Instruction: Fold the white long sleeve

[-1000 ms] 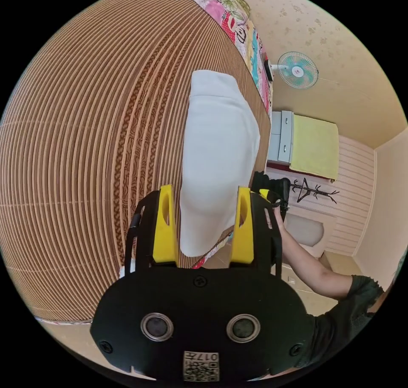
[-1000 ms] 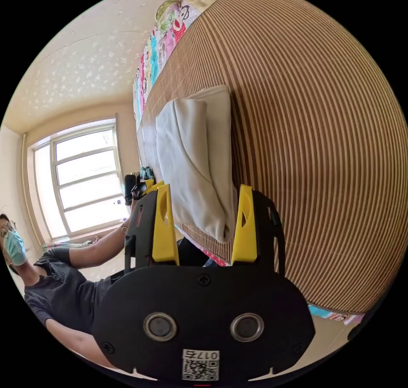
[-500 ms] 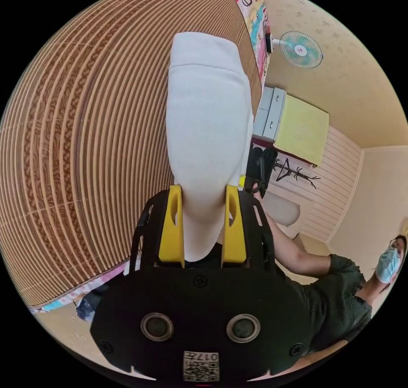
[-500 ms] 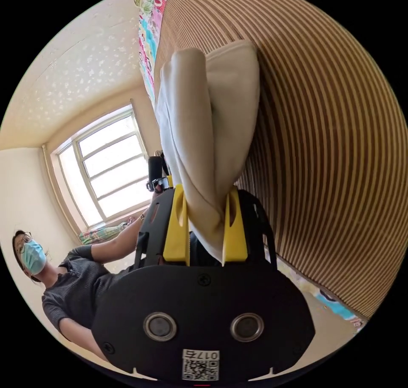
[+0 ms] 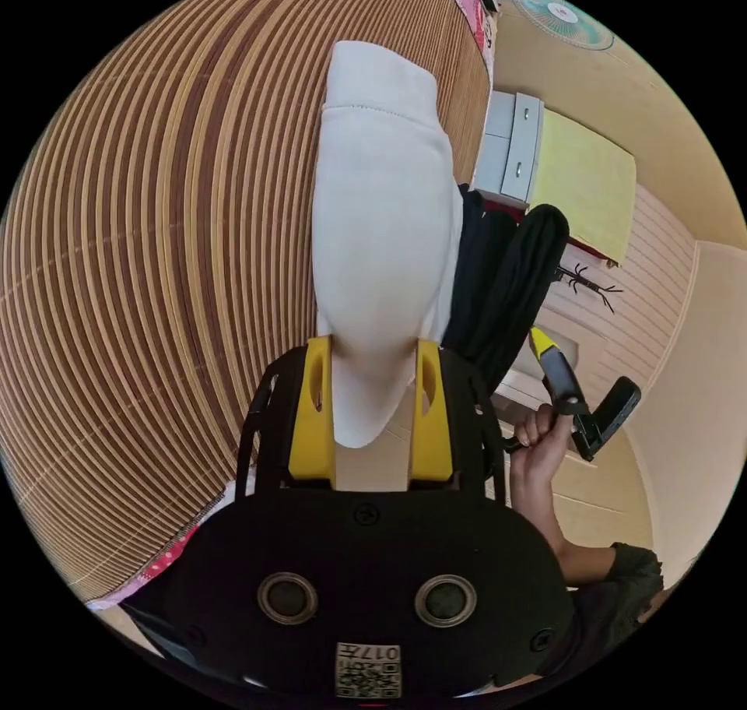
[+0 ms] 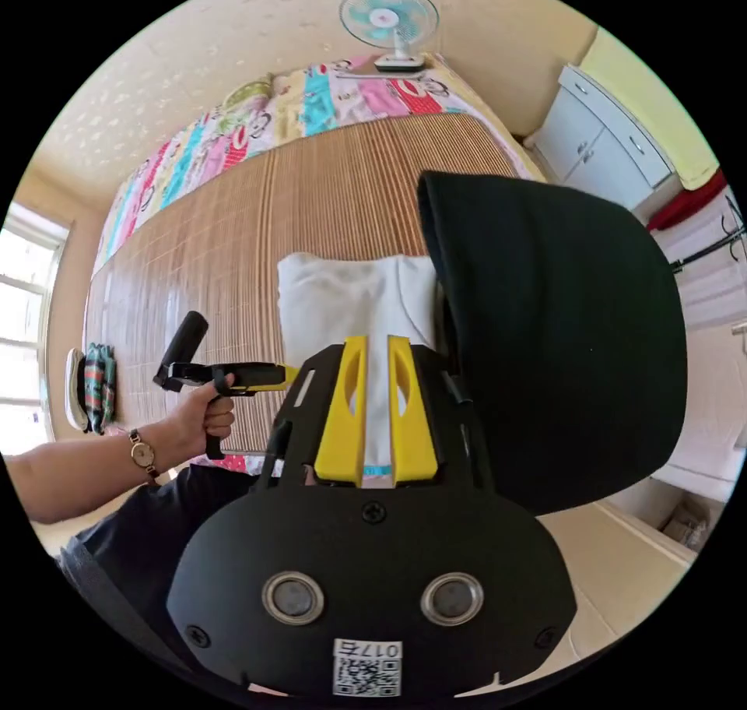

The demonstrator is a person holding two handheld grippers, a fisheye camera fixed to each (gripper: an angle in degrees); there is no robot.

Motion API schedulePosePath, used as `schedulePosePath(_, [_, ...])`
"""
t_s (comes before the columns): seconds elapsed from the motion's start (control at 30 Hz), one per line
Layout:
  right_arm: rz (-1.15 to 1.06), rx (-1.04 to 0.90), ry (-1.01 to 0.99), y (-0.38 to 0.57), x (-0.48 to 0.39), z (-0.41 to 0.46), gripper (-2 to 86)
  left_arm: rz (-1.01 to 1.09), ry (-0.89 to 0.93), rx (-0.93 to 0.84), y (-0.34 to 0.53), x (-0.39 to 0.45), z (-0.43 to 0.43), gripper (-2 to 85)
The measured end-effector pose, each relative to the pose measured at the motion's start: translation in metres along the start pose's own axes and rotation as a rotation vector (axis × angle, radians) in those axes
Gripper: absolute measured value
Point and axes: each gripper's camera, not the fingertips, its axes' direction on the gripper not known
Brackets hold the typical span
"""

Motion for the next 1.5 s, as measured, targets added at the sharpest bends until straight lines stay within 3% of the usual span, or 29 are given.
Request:
schedulePosePath(0.13, [0.047, -0.168, -0.081, 0.008, -0.019, 0.059, 1.5, 0.022, -0.021, -0.028, 0.017, -0.007, -0.021, 12.9])
schedulePosePath(0.27, [0.114, -0.34, -0.109, 0.012, -0.031, 0.14, 0.8, 0.009, -0.153, -0.018, 0.062, -0.036, -0.068, 12.5])
schedulePosePath(0.43, [0.305, -0.51, -0.141, -0.003, -0.024, 0.188, 0.5, -0.158, -0.216, 0.151, 0.172, -0.106, -0.178, 11.4])
schedulePosePath(0.5, [0.427, -0.457, -0.102, 0.001, -0.032, 0.18, 0.5, -0.225, -0.244, 0.242, 0.215, -0.124, -0.218, 11.1])
schedulePosePath(0.67, [0.426, -0.282, -0.097, 0.043, -0.08, 0.154, 0.4, -0.377, -0.309, 0.506, 0.327, -0.156, -0.307, 10.0])
schedulePosePath(0.87, [0.489, -0.166, -0.37, 0.102, -0.145, 0.157, 0.5, -0.491, -0.507, 0.785, 0.414, -0.165, -0.405, 10.8])
schedulePosePath(1.13, [0.408, -0.196, -0.547, 0.139, -0.232, 0.189, 0.4, -0.483, -0.902, 0.599, 0.343, -0.199, -0.496, 15.9])
schedulePosePath(1.27, [0.415, -0.222, -0.624, 0.175, -0.249, 0.199, 0.5, -0.492, -1.023, 0.496, 0.308, -0.221, -0.492, 15.7])
schedulePosePath(1.33, [0.45, -0.241, -0.672, 0.194, -0.248, 0.206, 0.5, -0.539, -1.184, 0.322, 0.286, -0.241, -0.472, 14.4])
schedulePosePath(1.4, [0.489, -0.243, -0.718, 0.218, -0.241, 0.209, 0.4, -0.548, -1.263, 0.261, 0.279, -0.245, -0.459, 13.6])
schedulePosePath(1.5, [0.54, -0.213, -0.769, 0.243, -0.224, 0.208, 0.4, -0.563, -1.182, 0.317, 0.301, -0.252, -0.464, 10.9])
